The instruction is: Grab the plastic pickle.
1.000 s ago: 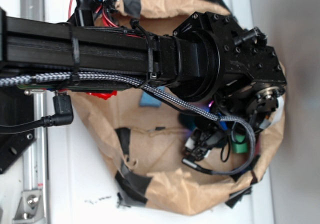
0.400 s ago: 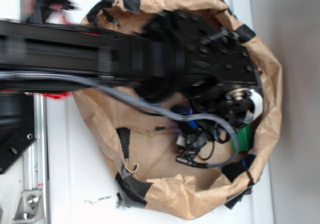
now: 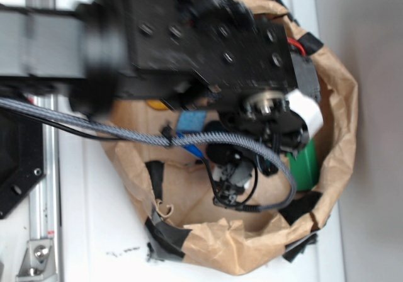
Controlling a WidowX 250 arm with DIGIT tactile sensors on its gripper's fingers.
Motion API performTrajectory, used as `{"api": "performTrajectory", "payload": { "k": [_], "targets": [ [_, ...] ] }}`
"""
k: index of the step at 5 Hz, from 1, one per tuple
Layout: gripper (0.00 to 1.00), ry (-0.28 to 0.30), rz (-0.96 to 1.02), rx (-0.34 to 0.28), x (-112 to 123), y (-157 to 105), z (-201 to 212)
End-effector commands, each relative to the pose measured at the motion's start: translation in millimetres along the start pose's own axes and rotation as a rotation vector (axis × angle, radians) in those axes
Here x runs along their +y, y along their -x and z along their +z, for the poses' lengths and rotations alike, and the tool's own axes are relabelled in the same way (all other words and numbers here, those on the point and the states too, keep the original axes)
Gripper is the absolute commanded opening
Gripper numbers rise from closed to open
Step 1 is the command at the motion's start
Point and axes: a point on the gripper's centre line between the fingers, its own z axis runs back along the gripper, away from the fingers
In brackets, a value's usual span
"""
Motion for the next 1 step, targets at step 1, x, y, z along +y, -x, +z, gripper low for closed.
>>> {"api": "performTrajectory", "payload": {
  "k": [1],
  "targets": [
    [0.0,0.008,0.219,-0.086,11.1,-3.8,45.5]
  ]
}}
